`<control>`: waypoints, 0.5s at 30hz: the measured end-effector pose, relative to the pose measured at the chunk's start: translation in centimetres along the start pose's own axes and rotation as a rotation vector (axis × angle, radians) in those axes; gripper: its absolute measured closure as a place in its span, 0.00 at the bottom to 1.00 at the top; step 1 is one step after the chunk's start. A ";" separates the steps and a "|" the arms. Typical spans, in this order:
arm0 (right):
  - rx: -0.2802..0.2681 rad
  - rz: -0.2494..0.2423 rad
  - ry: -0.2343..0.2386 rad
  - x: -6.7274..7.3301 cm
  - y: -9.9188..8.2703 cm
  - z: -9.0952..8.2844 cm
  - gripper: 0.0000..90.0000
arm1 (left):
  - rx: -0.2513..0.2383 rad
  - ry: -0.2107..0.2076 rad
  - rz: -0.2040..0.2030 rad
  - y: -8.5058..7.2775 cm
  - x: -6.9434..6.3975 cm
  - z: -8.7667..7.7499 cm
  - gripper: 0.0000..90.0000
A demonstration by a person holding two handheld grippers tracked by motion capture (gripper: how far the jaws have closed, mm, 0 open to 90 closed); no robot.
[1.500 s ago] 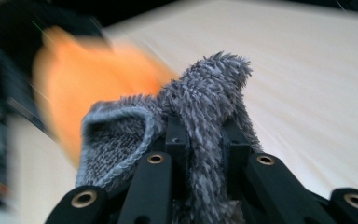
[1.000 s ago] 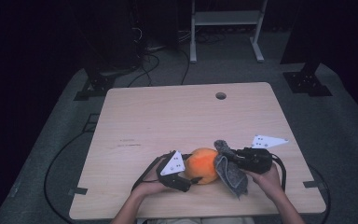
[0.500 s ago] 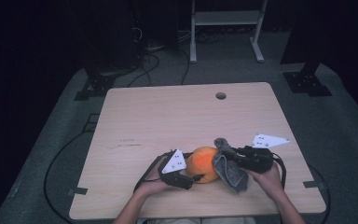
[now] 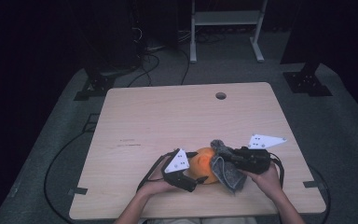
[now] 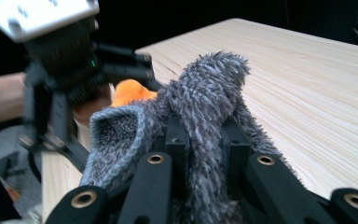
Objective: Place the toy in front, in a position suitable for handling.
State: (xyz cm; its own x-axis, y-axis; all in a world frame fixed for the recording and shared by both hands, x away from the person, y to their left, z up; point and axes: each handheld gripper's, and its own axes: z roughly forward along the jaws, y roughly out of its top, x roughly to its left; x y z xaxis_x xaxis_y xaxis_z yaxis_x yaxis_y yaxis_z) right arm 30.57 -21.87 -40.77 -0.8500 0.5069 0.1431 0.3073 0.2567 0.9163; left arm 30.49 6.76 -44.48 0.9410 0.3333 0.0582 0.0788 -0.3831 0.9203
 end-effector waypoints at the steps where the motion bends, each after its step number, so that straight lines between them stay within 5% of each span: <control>1: 0.003 0.004 -0.003 0.0 -0.1 -0.1 0.85 | 0.008 0.008 -0.007 0.0 0.2 -0.1 0.09; 5: -0.006 0.023 -0.012 -0.6 -0.4 -0.4 0.85 | 0.049 0.020 0.011 -0.5 0.3 0.8 0.10; 9: -0.003 0.002 -0.032 -0.4 0.2 -1.2 0.85 | 0.037 0.058 0.044 -0.1 -0.2 1.1 0.26; 12: -0.028 -0.057 -0.013 1.2 1.7 -1.6 0.85 | 0.040 0.062 0.069 0.2 -0.9 1.7 0.30; 15: 0.015 -0.150 0.000 3.8 3.0 -0.5 0.85 | 0.051 0.072 0.101 0.5 -1.6 2.2 0.31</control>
State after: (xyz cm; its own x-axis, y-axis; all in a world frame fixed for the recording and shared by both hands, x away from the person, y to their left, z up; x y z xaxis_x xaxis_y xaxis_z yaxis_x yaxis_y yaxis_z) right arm 28.07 -19.63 -37.31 -0.8870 0.4618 0.0046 0.1829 0.3422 0.9216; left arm 29.73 4.15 -44.99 0.9189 0.3516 0.1789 0.0034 -0.4606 0.8876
